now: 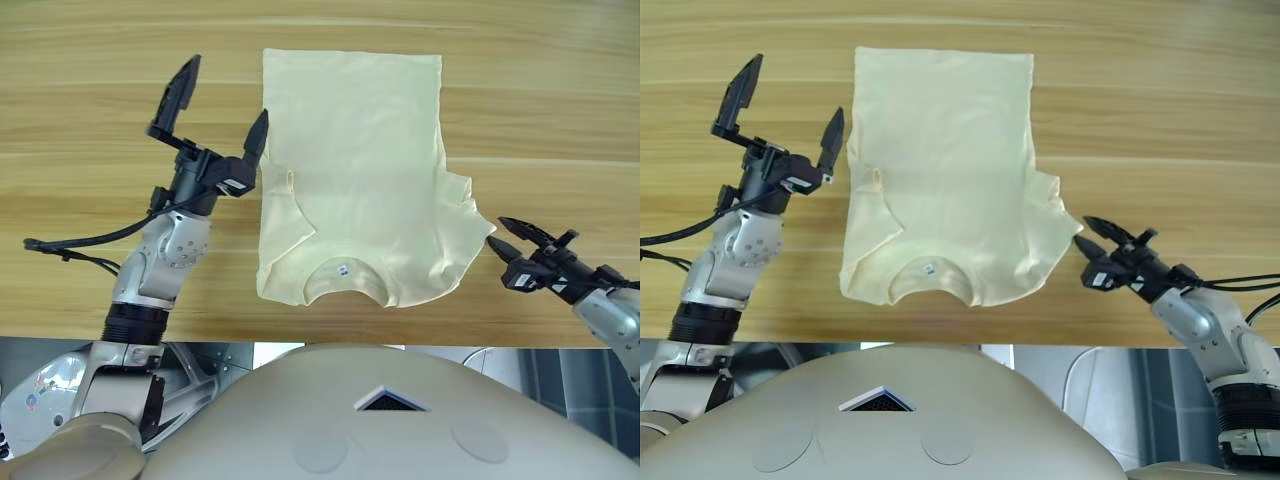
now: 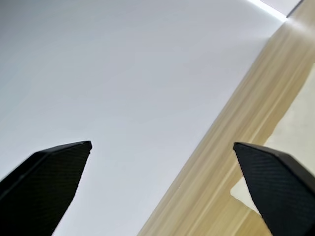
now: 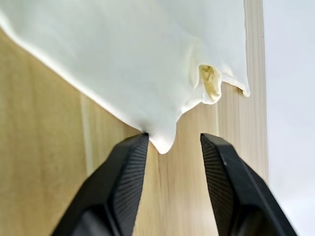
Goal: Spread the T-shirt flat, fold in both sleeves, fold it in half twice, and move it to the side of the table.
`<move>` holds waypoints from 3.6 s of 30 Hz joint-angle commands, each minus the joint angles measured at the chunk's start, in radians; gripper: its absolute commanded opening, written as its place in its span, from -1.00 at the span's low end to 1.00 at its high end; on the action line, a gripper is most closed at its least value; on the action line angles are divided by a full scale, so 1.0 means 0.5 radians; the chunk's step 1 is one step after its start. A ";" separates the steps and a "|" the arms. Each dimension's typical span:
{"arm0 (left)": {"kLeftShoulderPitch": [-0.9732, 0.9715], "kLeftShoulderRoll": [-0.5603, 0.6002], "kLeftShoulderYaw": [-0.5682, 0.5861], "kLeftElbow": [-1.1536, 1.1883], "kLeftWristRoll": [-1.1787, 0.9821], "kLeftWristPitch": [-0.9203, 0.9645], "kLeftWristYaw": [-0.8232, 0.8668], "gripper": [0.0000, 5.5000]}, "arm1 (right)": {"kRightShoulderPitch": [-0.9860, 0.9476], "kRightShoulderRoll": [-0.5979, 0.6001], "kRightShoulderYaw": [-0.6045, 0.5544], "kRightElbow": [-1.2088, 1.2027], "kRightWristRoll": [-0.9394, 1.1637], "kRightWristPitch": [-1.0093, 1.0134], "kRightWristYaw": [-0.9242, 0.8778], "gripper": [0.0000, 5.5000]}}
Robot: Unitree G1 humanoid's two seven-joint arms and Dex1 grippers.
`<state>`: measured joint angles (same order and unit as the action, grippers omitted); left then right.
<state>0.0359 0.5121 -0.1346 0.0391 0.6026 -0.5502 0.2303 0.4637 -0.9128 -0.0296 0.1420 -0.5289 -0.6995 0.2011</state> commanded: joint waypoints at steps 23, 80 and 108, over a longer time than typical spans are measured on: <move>0.066 -0.031 0.074 -0.006 -0.013 0.012 -0.039 0.96 | -0.181 -0.023 0.299 0.293 -0.162 0.086 -0.070 -1.00; 0.051 -0.233 -0.730 0.216 -0.347 -0.469 -0.839 0.96 | -0.565 0.379 0.249 0.096 0.610 -0.129 0.370 -1.00; -0.068 -0.306 -1.174 0.373 -0.035 -0.371 -1.155 0.96 | -0.603 0.466 0.281 0.174 0.506 -0.130 0.323 -1.00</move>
<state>-0.0244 0.3169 -0.6977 0.2274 0.5623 -0.7420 -0.2974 0.1733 -0.6823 0.1158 0.2221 -0.2646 -0.7697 0.3696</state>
